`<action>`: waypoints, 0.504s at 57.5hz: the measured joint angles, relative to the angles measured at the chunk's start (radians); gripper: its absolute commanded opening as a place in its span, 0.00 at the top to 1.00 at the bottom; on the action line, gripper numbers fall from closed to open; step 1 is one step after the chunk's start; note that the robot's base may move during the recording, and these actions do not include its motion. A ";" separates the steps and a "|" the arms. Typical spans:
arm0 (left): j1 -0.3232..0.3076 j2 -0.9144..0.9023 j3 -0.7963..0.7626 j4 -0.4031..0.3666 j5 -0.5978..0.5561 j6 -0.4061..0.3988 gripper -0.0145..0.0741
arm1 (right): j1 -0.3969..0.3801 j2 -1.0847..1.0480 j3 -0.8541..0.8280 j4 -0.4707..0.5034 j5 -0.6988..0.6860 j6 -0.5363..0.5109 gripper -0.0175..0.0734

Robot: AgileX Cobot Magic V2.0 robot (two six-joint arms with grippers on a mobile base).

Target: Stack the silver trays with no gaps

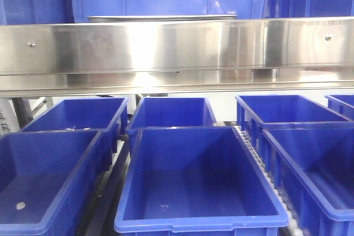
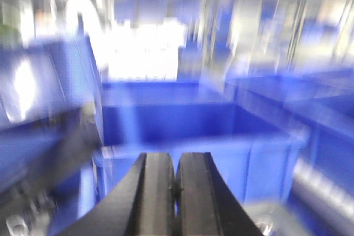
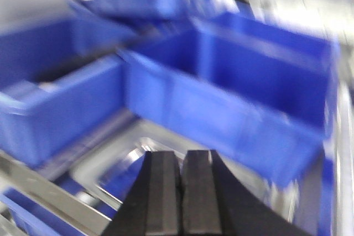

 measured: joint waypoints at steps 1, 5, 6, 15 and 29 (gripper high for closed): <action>0.000 -0.018 0.014 0.000 0.000 0.000 0.85 | 0.007 -0.022 0.017 0.006 -0.011 -0.008 0.90; 0.000 -0.116 0.112 0.002 -0.002 0.000 0.85 | 0.027 -0.117 0.092 0.035 -0.056 -0.034 0.90; 0.000 -0.143 0.138 0.002 -0.002 0.000 0.85 | 0.029 -0.134 0.116 0.045 -0.070 -0.039 0.90; 0.000 -0.370 0.349 0.004 -0.002 0.000 0.85 | 0.033 -0.362 0.358 0.087 -0.193 -0.063 0.90; 0.000 -0.671 0.616 -0.002 0.044 0.000 0.85 | 0.033 -0.722 0.819 0.126 -0.268 -0.069 0.90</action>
